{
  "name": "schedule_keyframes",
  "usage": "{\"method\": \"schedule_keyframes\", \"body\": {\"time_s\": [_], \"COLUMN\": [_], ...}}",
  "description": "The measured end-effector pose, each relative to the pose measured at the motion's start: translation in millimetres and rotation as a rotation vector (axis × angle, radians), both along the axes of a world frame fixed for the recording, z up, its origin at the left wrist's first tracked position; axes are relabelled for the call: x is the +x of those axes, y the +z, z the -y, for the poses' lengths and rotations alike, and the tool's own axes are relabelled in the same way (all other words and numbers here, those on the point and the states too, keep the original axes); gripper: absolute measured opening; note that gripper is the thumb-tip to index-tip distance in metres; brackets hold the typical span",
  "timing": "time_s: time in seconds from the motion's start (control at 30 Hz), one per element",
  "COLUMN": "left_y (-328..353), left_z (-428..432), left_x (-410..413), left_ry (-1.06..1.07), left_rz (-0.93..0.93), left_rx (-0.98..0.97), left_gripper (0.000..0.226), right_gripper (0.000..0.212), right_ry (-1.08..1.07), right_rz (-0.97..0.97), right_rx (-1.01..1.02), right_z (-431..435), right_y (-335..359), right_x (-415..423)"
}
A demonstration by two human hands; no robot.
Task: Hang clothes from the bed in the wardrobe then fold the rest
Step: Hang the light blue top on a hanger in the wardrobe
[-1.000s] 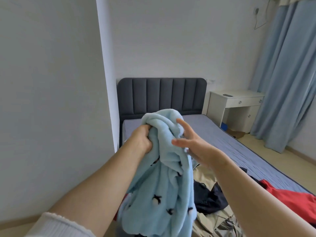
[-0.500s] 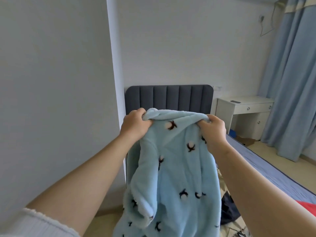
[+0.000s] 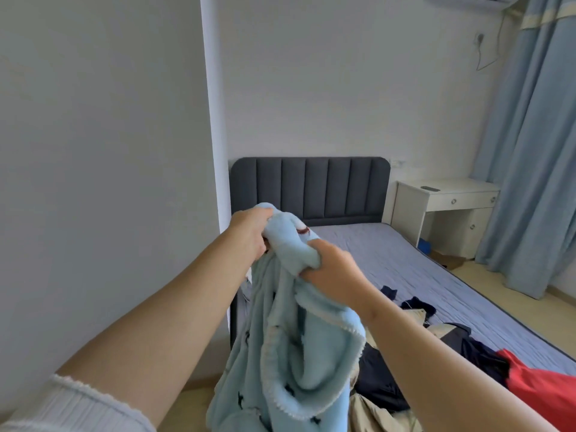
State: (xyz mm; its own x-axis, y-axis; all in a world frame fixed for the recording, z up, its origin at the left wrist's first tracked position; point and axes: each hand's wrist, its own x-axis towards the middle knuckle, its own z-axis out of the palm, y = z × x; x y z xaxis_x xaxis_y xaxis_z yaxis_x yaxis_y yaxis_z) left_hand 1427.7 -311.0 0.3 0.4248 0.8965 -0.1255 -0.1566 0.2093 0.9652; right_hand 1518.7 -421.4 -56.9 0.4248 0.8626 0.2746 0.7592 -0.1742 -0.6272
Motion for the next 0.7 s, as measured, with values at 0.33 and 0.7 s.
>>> {"method": "schedule_keyframes", "body": {"time_s": [0.33,0.7], "left_y": [-20.6,-10.1], "left_z": [29.5,-9.4], "left_x": [-41.0,-68.9], "left_ry": [-0.503,0.149], "left_rz": [-0.396,-0.086], "left_rx": [1.043,-0.145], "left_gripper": [0.093,0.023], "right_gripper": [0.045,0.058], "right_ry": [0.018,0.359], "right_rz": [-0.783,-0.646], "right_rx": [0.181,0.017], "right_z": [-11.5,-33.6], "right_y": [48.2,-6.4], "right_x": [-4.9,-42.2]}}
